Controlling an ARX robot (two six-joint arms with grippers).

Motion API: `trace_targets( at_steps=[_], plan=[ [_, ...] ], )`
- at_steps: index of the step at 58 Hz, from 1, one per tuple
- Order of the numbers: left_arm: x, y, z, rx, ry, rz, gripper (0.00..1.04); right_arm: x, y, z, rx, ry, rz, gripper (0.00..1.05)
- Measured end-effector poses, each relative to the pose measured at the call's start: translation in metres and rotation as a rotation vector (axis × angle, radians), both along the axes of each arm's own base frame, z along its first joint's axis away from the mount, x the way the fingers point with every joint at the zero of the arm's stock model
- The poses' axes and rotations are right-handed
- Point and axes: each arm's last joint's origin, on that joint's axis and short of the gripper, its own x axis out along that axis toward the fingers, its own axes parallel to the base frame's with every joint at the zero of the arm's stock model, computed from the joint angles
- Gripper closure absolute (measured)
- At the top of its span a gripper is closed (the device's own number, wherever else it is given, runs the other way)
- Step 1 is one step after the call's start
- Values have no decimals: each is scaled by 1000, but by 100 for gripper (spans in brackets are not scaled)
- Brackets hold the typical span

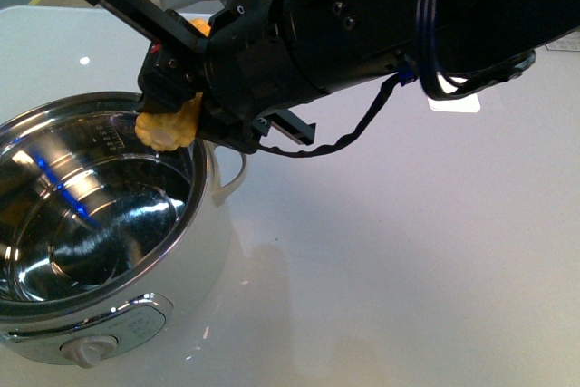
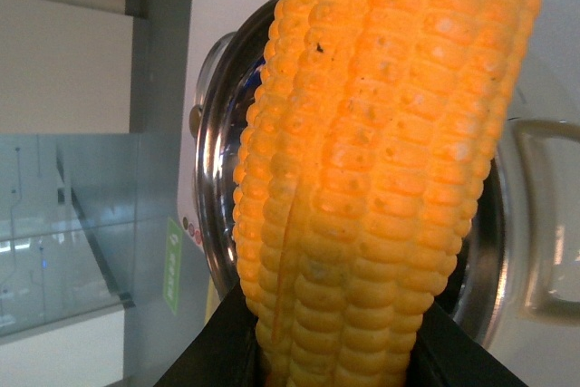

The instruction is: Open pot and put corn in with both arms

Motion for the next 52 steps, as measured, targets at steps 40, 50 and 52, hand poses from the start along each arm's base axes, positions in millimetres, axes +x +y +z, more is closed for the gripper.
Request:
trace_targets(
  at_steps=[40, 50, 52],
  plan=[
    [0, 0, 0, 0, 0, 0, 7, -18, 26, -22, -39, 76, 95, 56],
    [0, 0, 0, 0, 0, 0, 7, -19, 27, -24, -40, 79, 101, 34],
    [0, 0, 0, 0, 0, 0, 7, -19, 27, -24, -40, 80, 102, 29]
  ],
)
